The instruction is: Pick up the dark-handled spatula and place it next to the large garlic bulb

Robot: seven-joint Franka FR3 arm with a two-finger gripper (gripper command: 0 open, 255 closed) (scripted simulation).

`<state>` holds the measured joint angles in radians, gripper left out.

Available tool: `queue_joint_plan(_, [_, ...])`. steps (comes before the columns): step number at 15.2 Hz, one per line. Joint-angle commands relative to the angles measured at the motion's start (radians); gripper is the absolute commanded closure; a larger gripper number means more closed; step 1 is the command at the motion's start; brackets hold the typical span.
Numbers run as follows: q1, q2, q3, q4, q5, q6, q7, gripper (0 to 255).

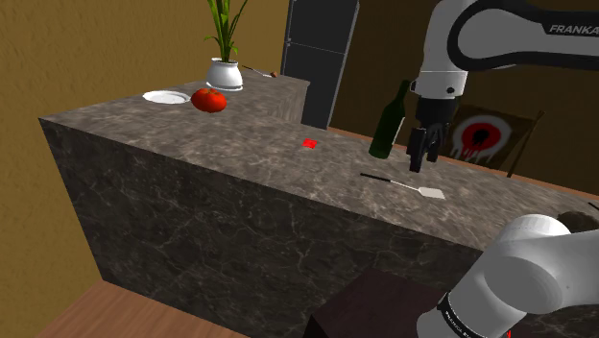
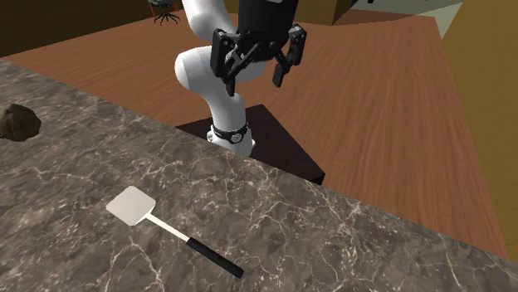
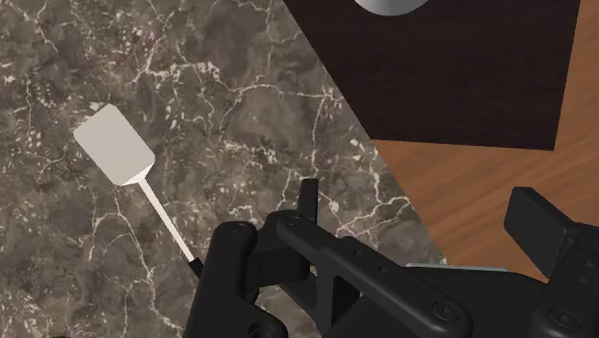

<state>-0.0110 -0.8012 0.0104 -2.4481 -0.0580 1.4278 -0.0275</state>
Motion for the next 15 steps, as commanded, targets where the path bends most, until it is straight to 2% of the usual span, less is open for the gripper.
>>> queue_joint_plan(1, [0.000, 0.000, 0.000, 0.000, 0.000, 0.000, 0.000, 0])
queue_joint_plan(8, [-0.005, -0.033, -0.207, -0.129, -0.152, 0.209, -0.312, 0])
queue_joint_plan(15, [0.012, 0.075, -0.441, -0.157, -0.260, 0.459, -0.621, 0])
